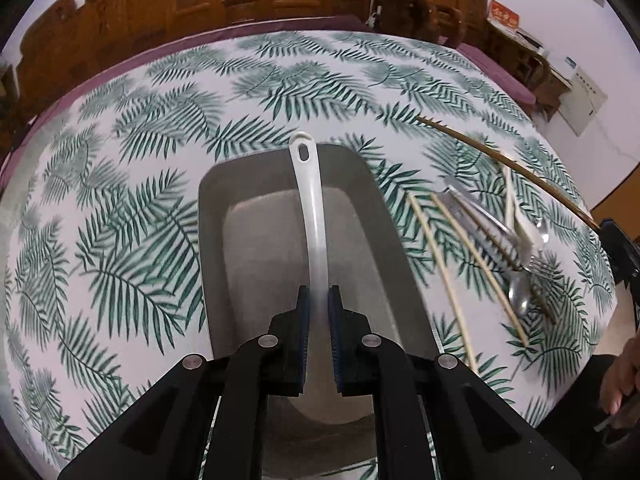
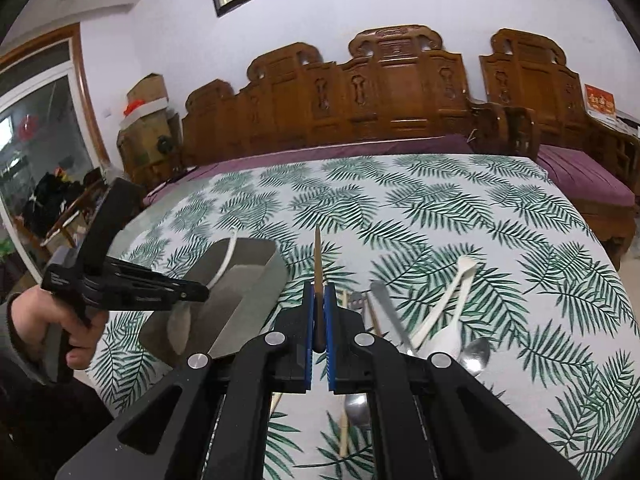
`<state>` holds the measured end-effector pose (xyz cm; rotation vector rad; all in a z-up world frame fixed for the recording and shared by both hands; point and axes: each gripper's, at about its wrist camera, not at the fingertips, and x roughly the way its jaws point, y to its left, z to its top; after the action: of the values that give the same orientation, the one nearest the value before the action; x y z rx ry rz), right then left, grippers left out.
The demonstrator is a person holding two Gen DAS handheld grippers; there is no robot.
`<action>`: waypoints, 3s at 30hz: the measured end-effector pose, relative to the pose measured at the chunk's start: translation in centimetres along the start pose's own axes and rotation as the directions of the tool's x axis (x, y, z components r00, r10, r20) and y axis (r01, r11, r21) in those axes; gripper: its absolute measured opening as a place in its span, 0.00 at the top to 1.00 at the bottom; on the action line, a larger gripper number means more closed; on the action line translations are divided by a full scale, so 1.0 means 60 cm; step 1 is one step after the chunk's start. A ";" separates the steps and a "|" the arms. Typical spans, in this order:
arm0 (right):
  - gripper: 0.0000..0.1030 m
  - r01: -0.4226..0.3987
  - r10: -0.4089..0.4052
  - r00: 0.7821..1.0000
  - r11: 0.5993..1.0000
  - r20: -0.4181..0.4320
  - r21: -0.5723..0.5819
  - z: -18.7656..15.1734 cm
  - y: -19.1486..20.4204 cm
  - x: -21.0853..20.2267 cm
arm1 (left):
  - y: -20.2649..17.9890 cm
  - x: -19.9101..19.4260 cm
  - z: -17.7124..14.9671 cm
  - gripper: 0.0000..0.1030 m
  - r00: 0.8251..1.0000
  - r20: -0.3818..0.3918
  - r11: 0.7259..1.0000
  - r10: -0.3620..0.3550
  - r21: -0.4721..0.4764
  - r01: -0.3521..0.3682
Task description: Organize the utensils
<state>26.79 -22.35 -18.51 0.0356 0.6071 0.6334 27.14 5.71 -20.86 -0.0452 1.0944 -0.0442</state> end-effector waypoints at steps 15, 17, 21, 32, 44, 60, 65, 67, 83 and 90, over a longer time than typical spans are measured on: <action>0.94 -0.012 0.011 0.999 0.999 -0.038 -0.036 0.007 0.057 0.024 | 0.033 -0.026 -0.020 0.91 0.995 0.100 0.999 -0.018 -0.038 0.022; 0.94 -0.018 0.016 0.999 0.999 -0.046 -0.049 0.010 0.073 0.032 | 0.038 -0.044 -0.021 0.91 0.991 0.129 0.999 -0.021 -0.038 0.026; 0.94 -0.014 0.010 0.997 0.998 -0.077 -0.053 0.013 0.098 0.056 | 0.052 -0.068 -0.024 0.91 0.985 0.168 0.998 -0.033 -0.046 0.041; 0.94 0.070 -0.092 0.982 0.989 -0.165 -0.134 0.000 0.176 0.136 | 0.088 -0.089 -0.028 0.91 0.979 0.203 0.997 -0.019 -0.074 0.035; 0.81 -0.089 0.081 0.964 0.996 -0.254 -0.019 -0.026 0.191 0.154 | 0.087 -0.100 -0.030 0.84 0.975 0.218 0.997 -0.033 -0.066 0.048; 0.81 0.085 -0.092 0.982 0.995 -0.163 -0.050 0.013 -0.032 0.031 | -0.009 -0.111 -0.026 0.50 0.961 0.249 0.993 -0.122 0.028 0.119; 0.81 0.125 -0.130 0.974 0.991 -0.188 -0.034 -0.009 -0.087 0.037 | -0.053 -0.111 -0.025 0.48 0.957 0.252 0.989 -0.144 0.062 0.132; 0.81 0.122 -0.127 0.971 0.992 -0.202 -0.037 -0.015 -0.096 0.049 | -0.067 -0.111 -0.025 0.48 0.956 0.252 0.988 -0.153 0.069 0.140; 0.82 0.120 -0.156 0.910 0.986 -0.384 -0.116 -0.055 -0.117 0.168 | -0.136 -0.078 -0.035 0.48 0.964 0.216 0.985 -0.152 0.113 0.130; 0.92 0.116 -0.149 0.914 0.987 -0.378 -0.110 -0.052 -0.121 0.160 | -0.158 -0.070 -0.036 0.48 0.968 0.200 0.983 -0.149 0.138 0.123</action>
<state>35.21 -23.25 -27.62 -0.2148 0.9546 0.5359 23.16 -3.52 -17.58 -0.0125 0.8743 -0.2267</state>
